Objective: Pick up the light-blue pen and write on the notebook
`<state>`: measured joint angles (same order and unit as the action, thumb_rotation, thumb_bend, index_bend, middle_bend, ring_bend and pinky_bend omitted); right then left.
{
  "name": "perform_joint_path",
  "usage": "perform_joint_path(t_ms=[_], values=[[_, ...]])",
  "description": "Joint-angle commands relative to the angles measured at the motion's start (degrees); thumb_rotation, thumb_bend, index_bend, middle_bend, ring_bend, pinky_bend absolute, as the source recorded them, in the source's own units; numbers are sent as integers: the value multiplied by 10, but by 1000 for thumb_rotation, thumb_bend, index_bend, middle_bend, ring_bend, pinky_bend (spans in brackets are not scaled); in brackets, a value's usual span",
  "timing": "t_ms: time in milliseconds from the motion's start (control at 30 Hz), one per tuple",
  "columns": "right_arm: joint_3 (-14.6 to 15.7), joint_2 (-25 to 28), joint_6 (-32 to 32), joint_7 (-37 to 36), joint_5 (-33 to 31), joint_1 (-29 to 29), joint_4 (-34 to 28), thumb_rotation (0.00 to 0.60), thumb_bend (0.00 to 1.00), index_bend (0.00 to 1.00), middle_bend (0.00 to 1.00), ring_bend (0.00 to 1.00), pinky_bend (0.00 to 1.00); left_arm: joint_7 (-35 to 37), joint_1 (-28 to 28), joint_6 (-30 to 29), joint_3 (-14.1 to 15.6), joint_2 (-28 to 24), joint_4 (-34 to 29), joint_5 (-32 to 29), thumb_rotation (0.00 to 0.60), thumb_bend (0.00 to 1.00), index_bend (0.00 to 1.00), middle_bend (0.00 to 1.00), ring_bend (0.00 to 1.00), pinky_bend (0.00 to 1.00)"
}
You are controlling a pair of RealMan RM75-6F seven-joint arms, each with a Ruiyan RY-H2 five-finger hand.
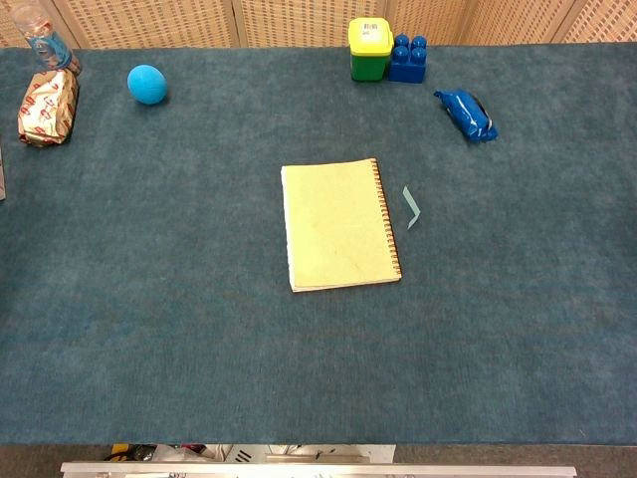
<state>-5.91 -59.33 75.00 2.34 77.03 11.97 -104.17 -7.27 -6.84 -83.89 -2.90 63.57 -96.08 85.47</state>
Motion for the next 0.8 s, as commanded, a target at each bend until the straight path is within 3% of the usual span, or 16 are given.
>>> perform_joint_path(t_ms=[33, 167, 333, 433, 500, 600, 800], values=[[-1, 2, 0, -5, 8, 2, -4, 600, 198, 443, 645, 605, 878, 0, 1, -2, 0, 0, 0, 0, 600, 343, 204, 273, 223, 122], [-2, 8, -16, -40, 42, 18, -2, 600, 198, 443, 645, 606, 877, 2, 3, -6, 2, -1, -1, 2, 600, 343, 204, 274, 223, 122], [1, 27, -110, -70, 74, 77, 20, 600, 203, 443, 716, 693, 885, 11, 4, -12, 3, -1, 2, 12, 600, 343, 204, 275, 225, 122], [-6, 11, -151, -39, 76, 113, 38, 600, 205, 443, 890, 894, 985, 18, 7, -18, 5, 1, 8, 16, 600, 343, 204, 277, 227, 122], [-9, -2, -173, -14, 78, 134, 46, 600, 219, 443, 970, 977, 1000, 20, 9, -18, 6, -1, 8, 14, 600, 343, 204, 278, 228, 122], [-14, -34, -212, 28, 76, 172, 65, 600, 288, 443, 1000, 1000, 1000, 23, 12, -21, 6, -2, 9, 11, 600, 343, 204, 278, 227, 122], [-14, -92, -273, 78, 71, 228, 115, 600, 319, 443, 1000, 1000, 1000, 26, 17, -22, 8, -4, 12, 5, 600, 343, 204, 277, 227, 122]])
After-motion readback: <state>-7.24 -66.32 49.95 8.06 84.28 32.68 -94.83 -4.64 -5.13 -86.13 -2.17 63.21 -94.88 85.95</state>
